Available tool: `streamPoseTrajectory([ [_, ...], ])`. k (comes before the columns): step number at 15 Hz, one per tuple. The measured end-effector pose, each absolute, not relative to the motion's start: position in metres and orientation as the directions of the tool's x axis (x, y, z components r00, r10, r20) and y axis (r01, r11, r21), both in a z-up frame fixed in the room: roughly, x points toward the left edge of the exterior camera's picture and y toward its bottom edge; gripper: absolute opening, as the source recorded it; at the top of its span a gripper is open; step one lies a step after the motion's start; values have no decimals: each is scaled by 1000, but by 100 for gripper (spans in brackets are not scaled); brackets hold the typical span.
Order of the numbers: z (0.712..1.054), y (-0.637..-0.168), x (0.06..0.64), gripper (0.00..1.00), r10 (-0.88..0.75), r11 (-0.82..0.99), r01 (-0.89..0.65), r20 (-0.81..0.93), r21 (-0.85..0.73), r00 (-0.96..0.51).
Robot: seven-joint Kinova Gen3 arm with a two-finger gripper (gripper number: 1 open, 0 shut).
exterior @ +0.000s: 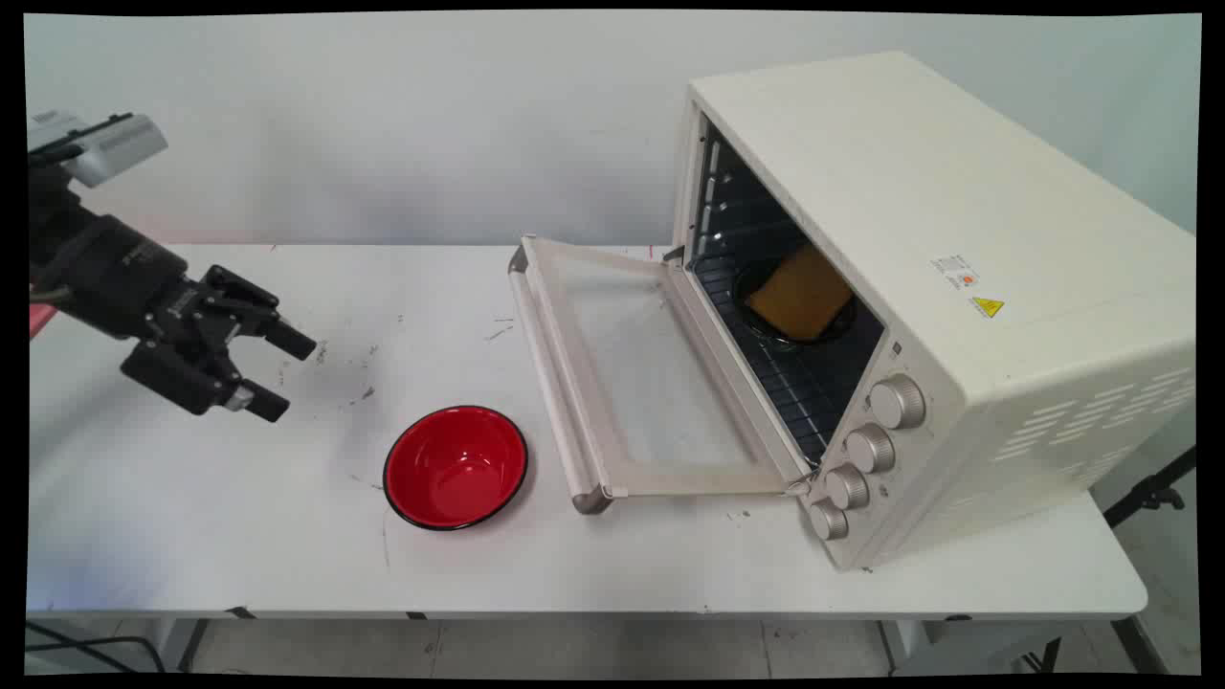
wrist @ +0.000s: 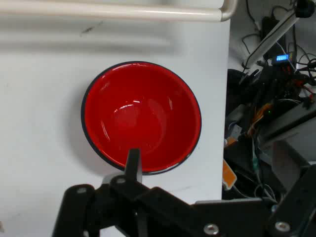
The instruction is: Close the oven
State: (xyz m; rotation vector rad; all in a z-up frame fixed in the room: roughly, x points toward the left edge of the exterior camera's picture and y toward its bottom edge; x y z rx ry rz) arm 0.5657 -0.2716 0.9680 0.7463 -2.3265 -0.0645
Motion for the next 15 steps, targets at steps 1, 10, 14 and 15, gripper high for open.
streamPoseTrajectory([
  [1,968,-274,564,100,-527,835,-497,599,235,-602],
  [10,969,-298,538,100,-494,845,-506,621,176,-609],
  [14,966,-313,525,100,-489,839,-526,622,141,-612],
  [15,965,-317,522,100,-487,837,-532,621,131,-614],
])
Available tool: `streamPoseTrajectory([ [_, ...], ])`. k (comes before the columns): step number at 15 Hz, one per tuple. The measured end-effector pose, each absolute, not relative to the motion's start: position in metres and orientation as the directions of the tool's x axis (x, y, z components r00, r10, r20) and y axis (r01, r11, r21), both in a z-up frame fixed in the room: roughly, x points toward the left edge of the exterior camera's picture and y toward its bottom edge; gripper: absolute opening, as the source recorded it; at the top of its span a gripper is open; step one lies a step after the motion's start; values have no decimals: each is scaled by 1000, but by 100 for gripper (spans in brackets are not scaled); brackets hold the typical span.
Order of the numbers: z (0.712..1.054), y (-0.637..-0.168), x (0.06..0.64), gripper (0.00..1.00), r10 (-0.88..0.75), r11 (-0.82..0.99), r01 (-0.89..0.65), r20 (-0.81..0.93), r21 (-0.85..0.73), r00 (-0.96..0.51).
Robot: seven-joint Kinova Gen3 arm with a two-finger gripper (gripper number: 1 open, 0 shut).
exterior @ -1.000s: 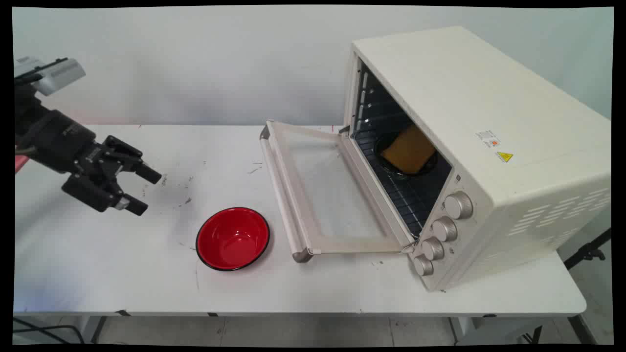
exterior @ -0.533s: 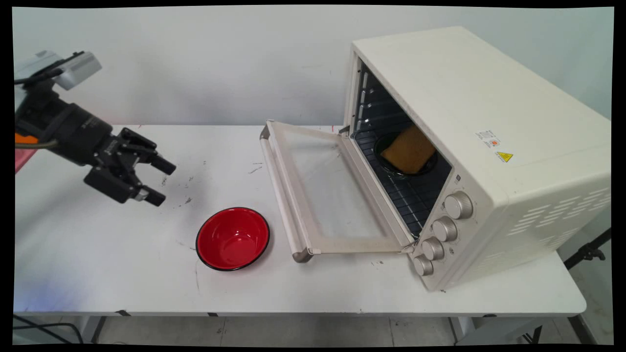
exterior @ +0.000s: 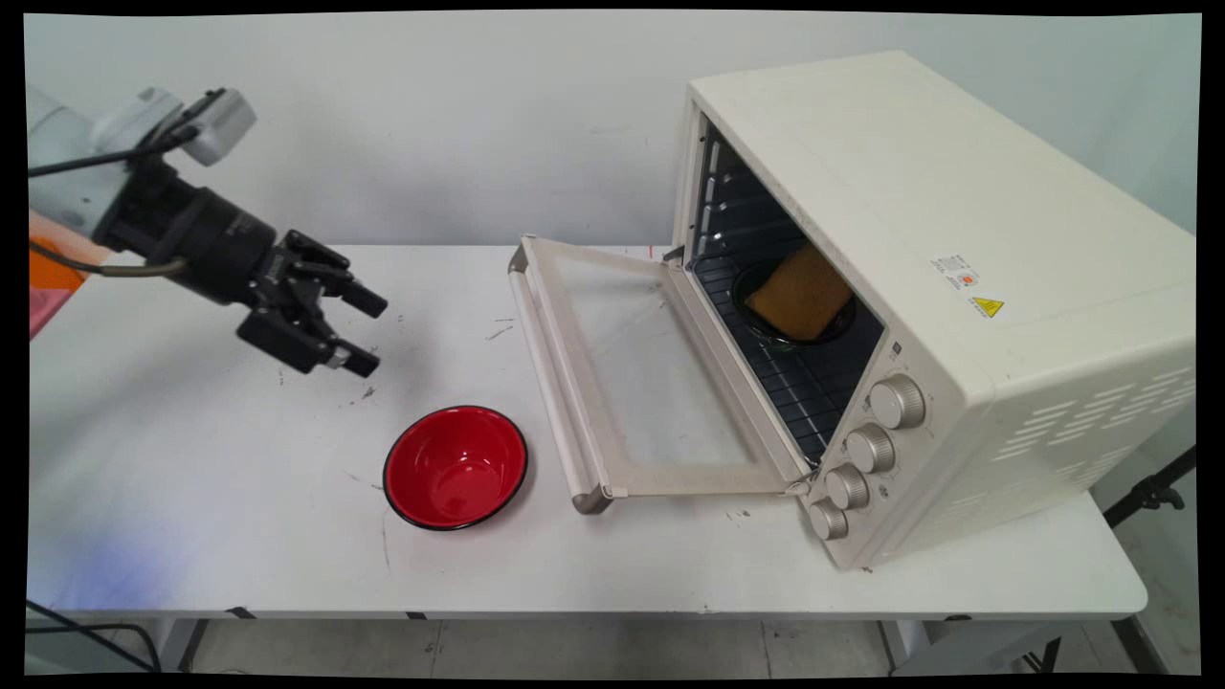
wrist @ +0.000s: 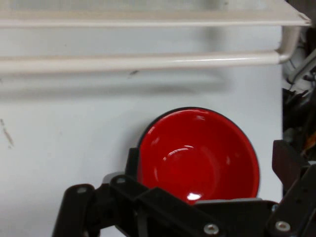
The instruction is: Close the oven
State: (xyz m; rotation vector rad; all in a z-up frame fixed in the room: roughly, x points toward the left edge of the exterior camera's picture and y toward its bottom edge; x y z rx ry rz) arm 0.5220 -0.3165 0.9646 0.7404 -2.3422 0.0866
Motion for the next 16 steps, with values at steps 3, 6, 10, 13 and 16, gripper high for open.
streamPoseTrajectory([
  [3,957,-329,512,100,-484,830,-549,616,99,-621],
  [6,945,-341,503,100,-483,821,-566,612,70,-626],
  [10,924,-355,493,100,-487,809,-587,603,39,-632],
  [13,905,-365,485,0,-491,801,-598,593,19,-638],
  [16,884,-374,477,0,-495,793,-609,583,2,-644],
])
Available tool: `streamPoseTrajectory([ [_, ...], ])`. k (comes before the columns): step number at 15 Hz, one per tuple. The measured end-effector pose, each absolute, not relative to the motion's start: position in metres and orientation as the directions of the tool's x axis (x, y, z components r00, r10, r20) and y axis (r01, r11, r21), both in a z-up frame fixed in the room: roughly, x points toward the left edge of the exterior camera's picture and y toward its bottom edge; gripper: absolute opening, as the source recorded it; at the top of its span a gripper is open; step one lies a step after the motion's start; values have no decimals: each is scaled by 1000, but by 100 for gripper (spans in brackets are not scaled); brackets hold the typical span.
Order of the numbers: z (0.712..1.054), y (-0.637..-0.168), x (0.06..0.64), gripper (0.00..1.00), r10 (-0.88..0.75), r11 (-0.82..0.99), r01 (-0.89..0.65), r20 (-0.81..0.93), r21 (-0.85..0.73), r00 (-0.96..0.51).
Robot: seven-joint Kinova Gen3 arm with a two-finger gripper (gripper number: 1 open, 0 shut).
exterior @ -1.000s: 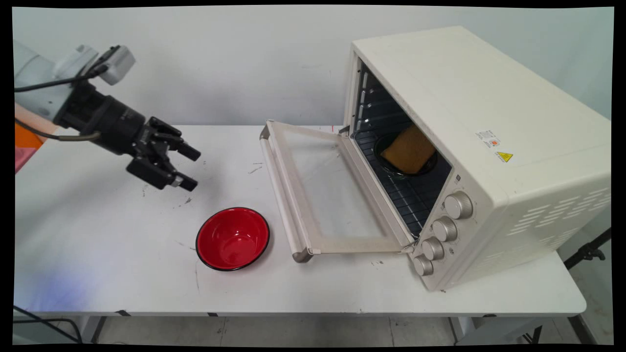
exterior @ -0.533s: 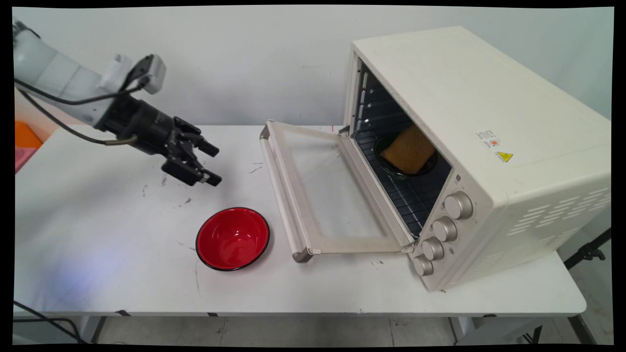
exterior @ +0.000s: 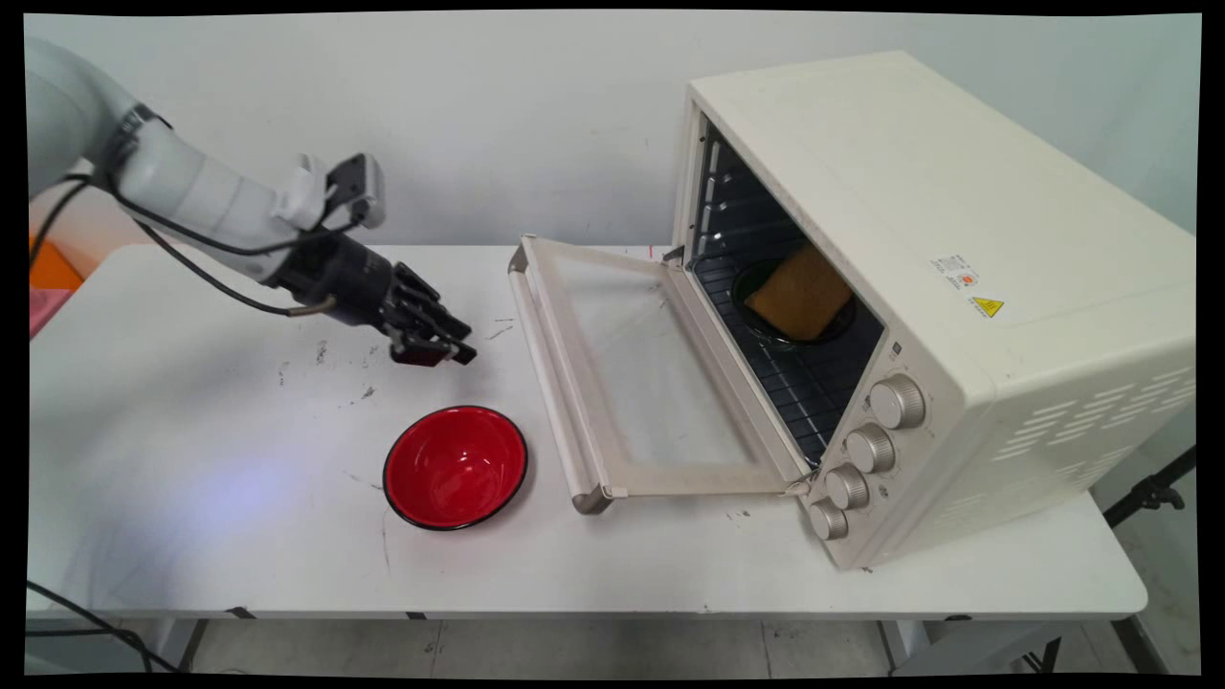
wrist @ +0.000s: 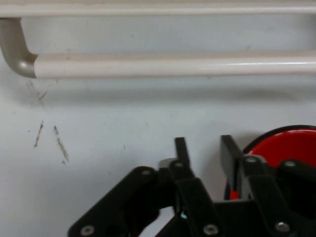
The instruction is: Close the oven
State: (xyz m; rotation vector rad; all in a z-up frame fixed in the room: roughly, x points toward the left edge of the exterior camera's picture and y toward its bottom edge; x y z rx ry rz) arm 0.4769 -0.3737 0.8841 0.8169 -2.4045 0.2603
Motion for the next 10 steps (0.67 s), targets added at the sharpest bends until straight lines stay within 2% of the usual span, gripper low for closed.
streamPoseTrajectory([
  [10,829,-398,446,0,-520,766,-642,572,-17,-635],
])
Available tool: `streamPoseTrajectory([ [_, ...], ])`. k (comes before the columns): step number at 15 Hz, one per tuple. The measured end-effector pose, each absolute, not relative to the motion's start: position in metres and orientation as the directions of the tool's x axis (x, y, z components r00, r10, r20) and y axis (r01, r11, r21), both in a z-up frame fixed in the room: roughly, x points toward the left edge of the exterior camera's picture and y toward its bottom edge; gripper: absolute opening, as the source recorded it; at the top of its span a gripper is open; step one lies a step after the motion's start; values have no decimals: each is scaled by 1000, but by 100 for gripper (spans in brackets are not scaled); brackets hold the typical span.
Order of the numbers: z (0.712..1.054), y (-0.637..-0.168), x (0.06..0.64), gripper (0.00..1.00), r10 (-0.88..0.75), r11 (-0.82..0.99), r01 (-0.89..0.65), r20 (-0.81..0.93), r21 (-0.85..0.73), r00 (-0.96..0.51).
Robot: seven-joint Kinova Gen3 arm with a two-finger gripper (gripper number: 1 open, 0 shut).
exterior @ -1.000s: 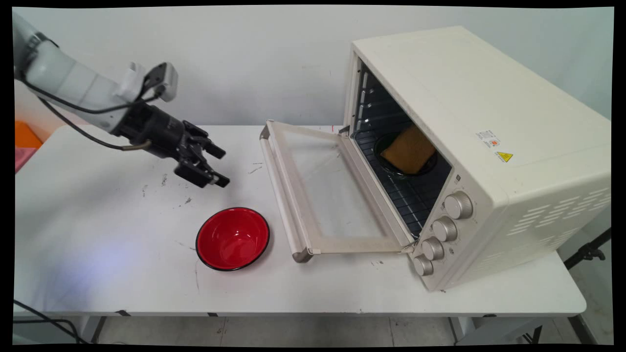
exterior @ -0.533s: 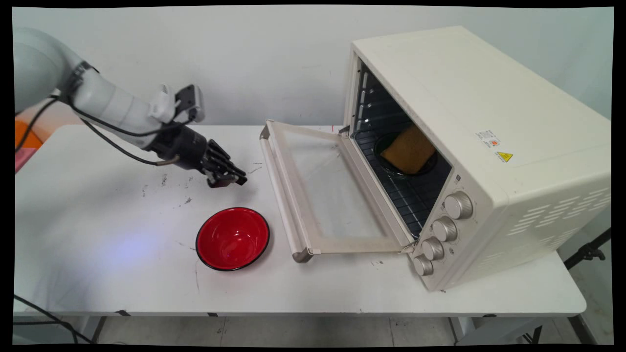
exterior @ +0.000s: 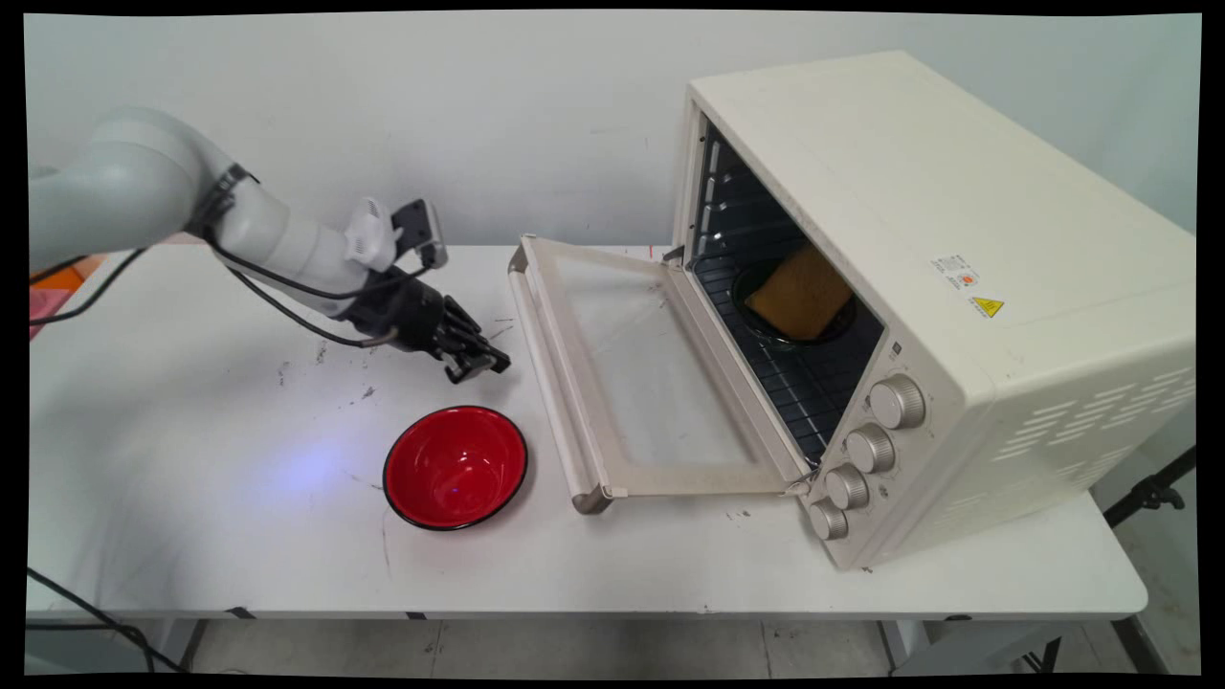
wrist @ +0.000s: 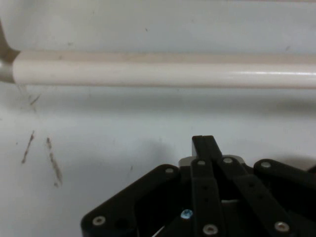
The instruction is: Close the oven
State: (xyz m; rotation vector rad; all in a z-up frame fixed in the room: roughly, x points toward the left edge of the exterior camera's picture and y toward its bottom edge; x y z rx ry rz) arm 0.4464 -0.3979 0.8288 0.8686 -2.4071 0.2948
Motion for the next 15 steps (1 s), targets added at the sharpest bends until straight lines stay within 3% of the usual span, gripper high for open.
streamPoseTrajectory([
  [6,808,-413,427,0,-518,757,-653,586,-25,-623],
  [15,808,-430,413,0,-491,758,-651,624,-38,-608],
])
